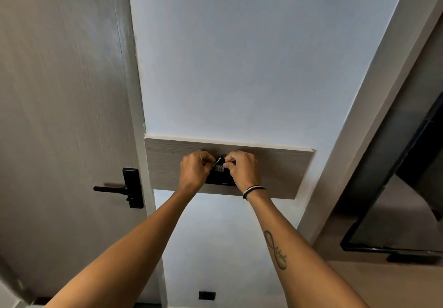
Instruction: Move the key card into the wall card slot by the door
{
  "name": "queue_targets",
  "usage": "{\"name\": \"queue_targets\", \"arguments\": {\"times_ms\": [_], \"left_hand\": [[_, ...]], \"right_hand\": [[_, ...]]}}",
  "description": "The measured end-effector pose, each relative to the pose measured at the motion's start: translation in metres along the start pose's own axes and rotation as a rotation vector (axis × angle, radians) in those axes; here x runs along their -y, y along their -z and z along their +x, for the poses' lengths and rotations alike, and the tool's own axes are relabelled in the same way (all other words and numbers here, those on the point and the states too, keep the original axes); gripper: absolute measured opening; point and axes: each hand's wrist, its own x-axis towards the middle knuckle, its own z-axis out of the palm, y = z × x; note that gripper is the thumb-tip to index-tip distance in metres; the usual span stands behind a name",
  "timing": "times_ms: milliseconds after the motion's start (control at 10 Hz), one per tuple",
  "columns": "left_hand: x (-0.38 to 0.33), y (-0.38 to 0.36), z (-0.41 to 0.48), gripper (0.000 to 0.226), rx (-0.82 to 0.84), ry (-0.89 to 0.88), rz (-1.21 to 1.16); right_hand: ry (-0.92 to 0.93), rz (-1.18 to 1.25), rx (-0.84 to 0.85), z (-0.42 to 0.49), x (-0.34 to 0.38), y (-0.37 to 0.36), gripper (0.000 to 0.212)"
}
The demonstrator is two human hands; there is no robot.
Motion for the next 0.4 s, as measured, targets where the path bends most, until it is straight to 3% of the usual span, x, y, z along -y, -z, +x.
{"name": "queue_targets", "arguments": {"times_ms": [200,400], "left_hand": [[0.0,0.004,-0.006,0.012,-0.013,-0.043,-0.002],[0.01,0.01,-0.013,0.016,-0.052,-0.166,0.166]], "right_hand": [[0.03,-0.005,0.006,-0.005,-0.002,0.005,0.011],[0.05,-0.137,-0.013,-0.014,-0.012,0.017,0.013]]}}
